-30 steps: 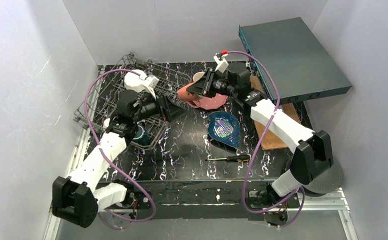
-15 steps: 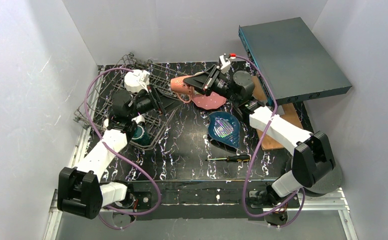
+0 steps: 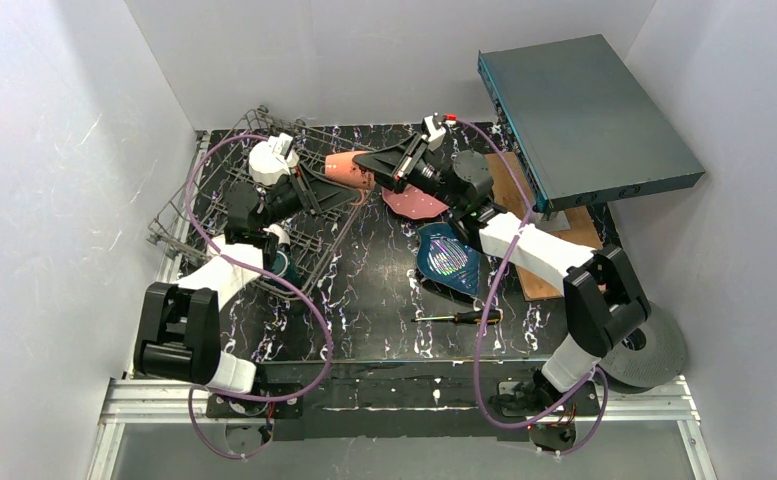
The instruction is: Load the mixed dishes into the dish rack
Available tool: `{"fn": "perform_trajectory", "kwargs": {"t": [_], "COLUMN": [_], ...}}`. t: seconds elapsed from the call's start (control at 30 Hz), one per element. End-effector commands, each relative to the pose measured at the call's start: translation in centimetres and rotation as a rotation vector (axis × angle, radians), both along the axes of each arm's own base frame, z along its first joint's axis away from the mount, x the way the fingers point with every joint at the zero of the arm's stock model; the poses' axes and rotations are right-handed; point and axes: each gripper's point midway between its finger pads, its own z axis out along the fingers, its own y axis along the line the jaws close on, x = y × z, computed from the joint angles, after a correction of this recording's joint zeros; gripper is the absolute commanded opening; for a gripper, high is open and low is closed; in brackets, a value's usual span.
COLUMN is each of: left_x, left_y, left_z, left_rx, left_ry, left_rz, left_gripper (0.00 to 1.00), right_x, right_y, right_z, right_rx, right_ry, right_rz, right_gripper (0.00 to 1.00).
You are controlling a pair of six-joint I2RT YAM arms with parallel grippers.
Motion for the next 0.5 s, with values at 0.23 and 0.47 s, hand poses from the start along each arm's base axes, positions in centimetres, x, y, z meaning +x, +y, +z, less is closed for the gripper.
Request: {"fn": "perform_trajectory", "kwargs": {"t": [0.23, 0.47], "left_x": [-1.66, -1.58], "left_y": [0.31, 0.35], "left_z": [2.18, 2.04], "left_rx": [0.013, 0.032], "left_ry": [-0.097, -0.109], "left_rz": [-0.046, -0.038], "left_gripper": [0.32, 0.07], "right_x": [-1.54, -1.59], "right_y": [-0.30, 0.09], "right_z": [4.47, 3.78], "right_rx": [0.138, 0.121], "right_ry": [-0.145, -0.132], "right_rz": [0.022, 0.040], "right_gripper": [0.01, 0.01]}}
